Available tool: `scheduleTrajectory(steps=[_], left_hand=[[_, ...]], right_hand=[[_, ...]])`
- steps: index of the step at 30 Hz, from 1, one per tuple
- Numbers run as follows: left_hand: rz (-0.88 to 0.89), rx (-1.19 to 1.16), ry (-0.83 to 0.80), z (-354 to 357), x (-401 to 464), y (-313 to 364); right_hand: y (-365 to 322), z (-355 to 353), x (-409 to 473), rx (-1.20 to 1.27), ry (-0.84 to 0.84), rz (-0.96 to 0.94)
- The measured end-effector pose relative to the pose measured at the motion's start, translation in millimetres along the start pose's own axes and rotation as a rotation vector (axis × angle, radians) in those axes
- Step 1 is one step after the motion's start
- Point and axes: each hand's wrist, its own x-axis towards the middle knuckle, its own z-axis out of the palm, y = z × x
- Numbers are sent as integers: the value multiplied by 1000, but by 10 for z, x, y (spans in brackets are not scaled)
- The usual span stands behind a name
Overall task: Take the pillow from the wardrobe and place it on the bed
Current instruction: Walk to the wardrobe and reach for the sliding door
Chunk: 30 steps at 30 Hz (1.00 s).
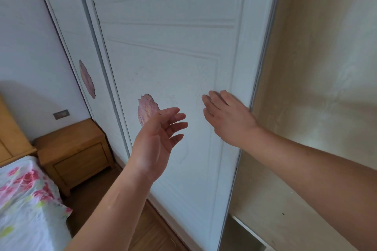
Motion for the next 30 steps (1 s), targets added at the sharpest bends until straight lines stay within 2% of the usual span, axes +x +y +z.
scheduleTrajectory(steps=[16,30], left_hand=[[-66,10,-74,635,-343,-322],[-104,-10,-151,1202,-854,-541]], right_hand=[[197,-124,-812,-20,-48,26],[479,-308,-1862,-57,-36,22]])
